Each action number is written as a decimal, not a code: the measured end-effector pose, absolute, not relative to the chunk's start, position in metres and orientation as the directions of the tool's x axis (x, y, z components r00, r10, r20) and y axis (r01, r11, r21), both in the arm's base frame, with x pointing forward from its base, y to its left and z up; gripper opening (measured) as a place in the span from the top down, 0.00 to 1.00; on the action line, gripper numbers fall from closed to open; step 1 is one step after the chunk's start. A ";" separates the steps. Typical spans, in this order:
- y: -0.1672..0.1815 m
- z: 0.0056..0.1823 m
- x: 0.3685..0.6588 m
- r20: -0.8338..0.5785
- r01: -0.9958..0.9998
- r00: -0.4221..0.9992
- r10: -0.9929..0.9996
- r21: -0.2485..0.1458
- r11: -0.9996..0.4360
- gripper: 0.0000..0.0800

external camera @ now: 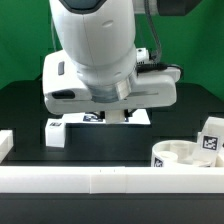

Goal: Assemble stool

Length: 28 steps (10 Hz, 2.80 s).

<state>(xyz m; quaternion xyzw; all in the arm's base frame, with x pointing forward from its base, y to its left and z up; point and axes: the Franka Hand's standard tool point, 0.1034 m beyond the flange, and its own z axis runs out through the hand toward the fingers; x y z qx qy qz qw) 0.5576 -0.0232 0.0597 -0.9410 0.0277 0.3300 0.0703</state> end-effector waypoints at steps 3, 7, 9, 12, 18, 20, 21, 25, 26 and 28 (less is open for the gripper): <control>-0.012 0.081 0.570 -0.478 -0.144 0.875 -0.073 -0.114 -0.983 0.59; -0.015 0.086 0.588 -0.201 -0.134 0.973 -0.113 -0.095 -0.987 0.59; -0.017 0.085 0.593 -0.044 -0.132 0.991 -0.129 -0.077 -0.988 0.59; 0.007 0.110 0.614 0.154 -0.178 0.968 -0.197 -0.129 -0.976 0.59; 0.027 0.122 0.629 0.255 -0.208 0.934 -0.251 -0.185 -0.961 0.59; 0.047 0.128 0.638 0.308 -0.179 0.923 -0.233 -0.192 -0.965 0.59; 0.046 0.127 0.638 0.306 -0.176 0.924 -0.229 -0.190 -0.966 0.59; 0.053 0.121 0.640 0.363 -0.168 0.904 -0.227 -0.186 -0.968 0.59; 0.048 0.120 0.644 0.399 -0.145 0.894 -0.202 -0.168 -0.975 0.59; 0.047 0.119 0.644 0.407 -0.147 0.891 -0.203 -0.165 -0.975 0.59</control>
Offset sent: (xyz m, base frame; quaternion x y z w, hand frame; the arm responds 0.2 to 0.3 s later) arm 0.0173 0.0221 0.0401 -0.0007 0.0926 0.0057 0.9957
